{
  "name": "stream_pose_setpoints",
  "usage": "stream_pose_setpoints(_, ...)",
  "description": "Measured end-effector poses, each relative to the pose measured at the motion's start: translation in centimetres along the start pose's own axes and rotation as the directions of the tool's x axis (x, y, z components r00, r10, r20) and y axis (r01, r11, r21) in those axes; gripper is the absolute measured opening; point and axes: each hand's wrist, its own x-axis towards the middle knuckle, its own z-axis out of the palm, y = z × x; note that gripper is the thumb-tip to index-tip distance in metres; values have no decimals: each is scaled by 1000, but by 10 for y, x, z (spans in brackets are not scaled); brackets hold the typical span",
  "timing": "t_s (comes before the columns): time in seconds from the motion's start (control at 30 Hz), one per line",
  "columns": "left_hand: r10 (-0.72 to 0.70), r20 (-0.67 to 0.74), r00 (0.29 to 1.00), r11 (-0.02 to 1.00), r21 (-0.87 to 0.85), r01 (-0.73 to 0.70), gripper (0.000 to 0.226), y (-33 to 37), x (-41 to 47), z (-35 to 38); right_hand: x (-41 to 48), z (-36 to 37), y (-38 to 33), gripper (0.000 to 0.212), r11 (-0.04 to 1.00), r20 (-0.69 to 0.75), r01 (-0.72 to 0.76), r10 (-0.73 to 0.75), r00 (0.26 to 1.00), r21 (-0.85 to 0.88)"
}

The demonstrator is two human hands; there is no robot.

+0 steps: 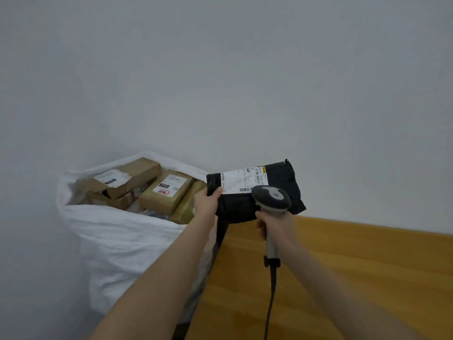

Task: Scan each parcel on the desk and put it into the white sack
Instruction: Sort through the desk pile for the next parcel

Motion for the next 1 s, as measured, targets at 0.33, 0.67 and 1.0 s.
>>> stream_pose_setpoints(0.33,238,-322,917,931,346,-120,32,58,91,-175,47,171,-23,25,997,108,3,6,994,-81)
stream_pose_setpoints(0.67,488,220,845,-90,975,-202,75,32,146,-202,94,205,5,18,993,-122,-104,96,988,-58)
stream_pose_setpoints(1.0,-174,434,884,-68,890,-451,44,3,175,-162,142,184,34,49,913,-274,-262,177,945,-312)
